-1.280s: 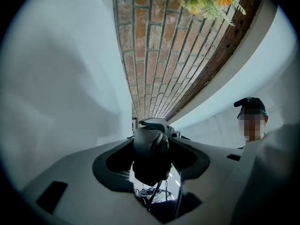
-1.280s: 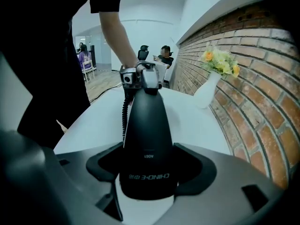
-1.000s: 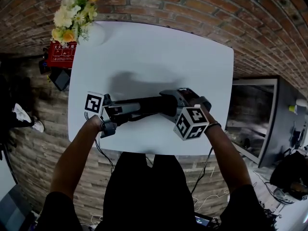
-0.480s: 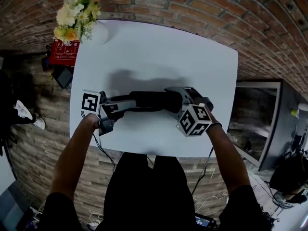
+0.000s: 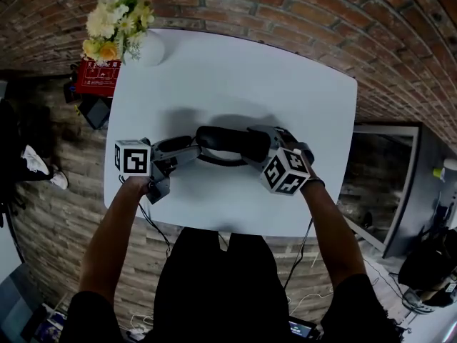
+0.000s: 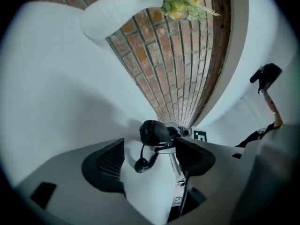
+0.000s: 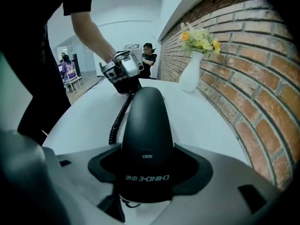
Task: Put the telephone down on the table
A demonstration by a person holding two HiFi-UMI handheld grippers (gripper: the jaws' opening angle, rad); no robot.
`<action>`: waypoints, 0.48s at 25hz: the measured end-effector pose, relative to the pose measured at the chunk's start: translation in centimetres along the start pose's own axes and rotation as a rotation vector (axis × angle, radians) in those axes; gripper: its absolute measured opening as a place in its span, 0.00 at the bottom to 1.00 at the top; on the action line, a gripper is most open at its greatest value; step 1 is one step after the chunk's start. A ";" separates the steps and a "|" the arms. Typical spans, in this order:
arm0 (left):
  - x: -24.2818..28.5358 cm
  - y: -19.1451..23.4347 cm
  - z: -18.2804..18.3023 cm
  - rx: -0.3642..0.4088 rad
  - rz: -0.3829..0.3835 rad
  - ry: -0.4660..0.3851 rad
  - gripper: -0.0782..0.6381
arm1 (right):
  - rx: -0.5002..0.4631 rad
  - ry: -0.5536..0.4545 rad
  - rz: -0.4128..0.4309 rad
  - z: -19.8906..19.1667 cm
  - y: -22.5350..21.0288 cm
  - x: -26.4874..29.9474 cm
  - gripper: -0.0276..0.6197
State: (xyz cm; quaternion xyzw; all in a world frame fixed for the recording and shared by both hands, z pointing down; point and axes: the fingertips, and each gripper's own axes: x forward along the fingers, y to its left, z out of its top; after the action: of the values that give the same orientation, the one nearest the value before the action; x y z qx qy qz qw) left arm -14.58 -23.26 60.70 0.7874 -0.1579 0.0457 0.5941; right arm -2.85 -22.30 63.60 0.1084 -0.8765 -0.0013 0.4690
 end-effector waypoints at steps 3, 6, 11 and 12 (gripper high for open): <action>-0.4 0.5 0.2 0.085 0.095 -0.011 0.58 | 0.020 0.016 0.001 -0.7 -0.3 0.4 0.50; -0.6 1.1 0.3 0.209 0.217 0.001 0.58 | 0.030 0.031 0.004 -1.1 -0.5 0.5 0.50; -0.4 1.3 0.0 0.318 0.312 0.021 0.58 | 0.018 0.055 0.016 -1.6 -0.5 0.7 0.50; -0.4 1.4 -0.3 0.336 0.330 0.031 0.58 | 0.012 0.059 0.020 -1.7 -0.4 0.8 0.50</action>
State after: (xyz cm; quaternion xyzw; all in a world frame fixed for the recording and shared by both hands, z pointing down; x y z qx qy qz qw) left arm -15.32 -23.26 61.92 0.8380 -0.2657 0.1801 0.4413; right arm -1.83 -22.68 65.15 0.1026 -0.8633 0.0117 0.4940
